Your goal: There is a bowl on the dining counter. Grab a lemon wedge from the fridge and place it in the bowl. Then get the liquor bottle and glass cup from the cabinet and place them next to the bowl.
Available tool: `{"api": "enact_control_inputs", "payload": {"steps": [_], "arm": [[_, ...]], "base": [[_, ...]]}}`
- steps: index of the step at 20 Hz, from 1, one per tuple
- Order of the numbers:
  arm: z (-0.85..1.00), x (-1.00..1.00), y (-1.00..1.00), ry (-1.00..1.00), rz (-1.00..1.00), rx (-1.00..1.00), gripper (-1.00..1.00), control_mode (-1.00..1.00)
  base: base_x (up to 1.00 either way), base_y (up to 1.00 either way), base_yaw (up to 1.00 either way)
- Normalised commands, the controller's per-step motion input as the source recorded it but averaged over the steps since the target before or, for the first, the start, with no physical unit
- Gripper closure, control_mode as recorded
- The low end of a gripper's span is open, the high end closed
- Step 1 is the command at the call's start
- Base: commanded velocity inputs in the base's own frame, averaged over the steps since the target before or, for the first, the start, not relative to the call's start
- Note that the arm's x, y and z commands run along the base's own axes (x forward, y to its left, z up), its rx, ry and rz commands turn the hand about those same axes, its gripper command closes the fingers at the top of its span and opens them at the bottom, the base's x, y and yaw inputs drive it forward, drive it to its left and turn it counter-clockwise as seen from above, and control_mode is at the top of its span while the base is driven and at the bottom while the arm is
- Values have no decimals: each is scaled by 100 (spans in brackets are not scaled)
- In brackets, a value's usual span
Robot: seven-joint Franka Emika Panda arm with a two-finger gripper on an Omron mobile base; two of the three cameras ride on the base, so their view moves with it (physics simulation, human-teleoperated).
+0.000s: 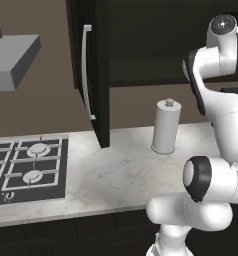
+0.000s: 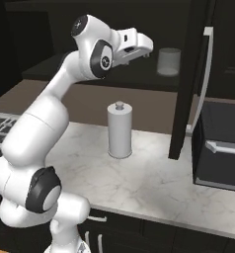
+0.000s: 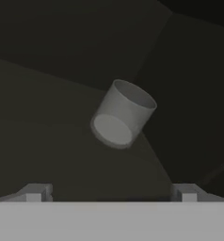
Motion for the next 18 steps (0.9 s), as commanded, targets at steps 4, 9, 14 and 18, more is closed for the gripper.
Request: {"api": "enact_control_inputs", "payload": {"steps": [4, 9, 14, 18], "arm": [[0, 17, -39, 0, 0, 0, -100, -100], [0, 29, -25, 0, 3, 0, -100, -100], [0, 35, -14, 0, 9, 0, -100, -100], [0, 36, -12, 0, 9, 0, -100, -100]], "base": [[0, 0, 0], [0, 0, 0], [0, 0, 0], [0, 0, 0]]}}
